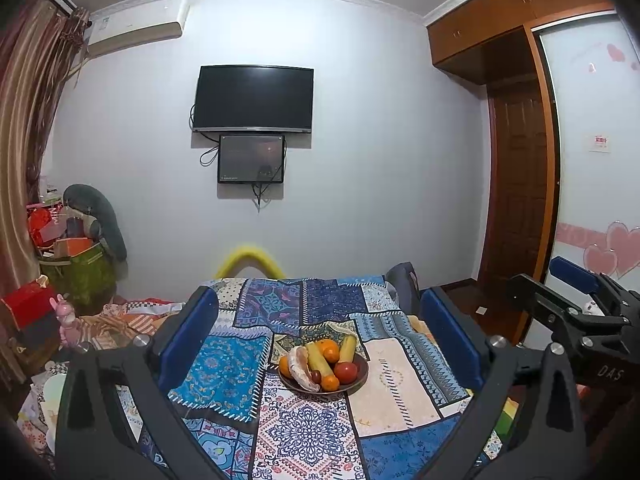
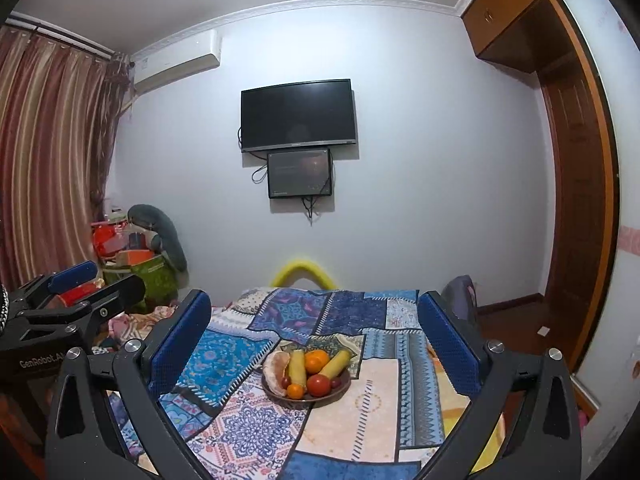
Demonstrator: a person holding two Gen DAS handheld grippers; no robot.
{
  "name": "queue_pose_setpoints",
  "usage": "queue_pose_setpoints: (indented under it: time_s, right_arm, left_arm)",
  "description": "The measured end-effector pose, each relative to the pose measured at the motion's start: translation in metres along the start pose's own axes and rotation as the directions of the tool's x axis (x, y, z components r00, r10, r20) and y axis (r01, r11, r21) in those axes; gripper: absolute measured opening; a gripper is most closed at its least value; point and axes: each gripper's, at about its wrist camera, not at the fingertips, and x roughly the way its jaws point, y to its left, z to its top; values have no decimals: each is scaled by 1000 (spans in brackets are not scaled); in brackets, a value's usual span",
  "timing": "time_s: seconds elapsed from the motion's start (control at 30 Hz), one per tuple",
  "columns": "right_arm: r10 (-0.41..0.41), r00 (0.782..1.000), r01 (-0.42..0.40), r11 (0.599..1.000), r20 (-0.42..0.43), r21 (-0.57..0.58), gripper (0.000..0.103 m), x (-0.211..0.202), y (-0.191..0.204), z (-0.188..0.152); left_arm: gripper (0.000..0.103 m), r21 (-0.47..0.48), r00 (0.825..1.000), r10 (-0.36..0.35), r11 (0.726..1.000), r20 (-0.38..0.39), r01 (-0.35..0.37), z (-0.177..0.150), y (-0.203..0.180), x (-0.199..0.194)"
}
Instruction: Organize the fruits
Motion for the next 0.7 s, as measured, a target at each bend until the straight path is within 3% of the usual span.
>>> queue_pose_setpoints:
  time_s: [0.7]
  right_arm:
    - [-16, 1000, 16, 1000, 3, -5, 103, -4, -1, 3]
  left_arm:
    - [103, 16, 1000, -11, 1000, 10, 11, 1, -2, -2]
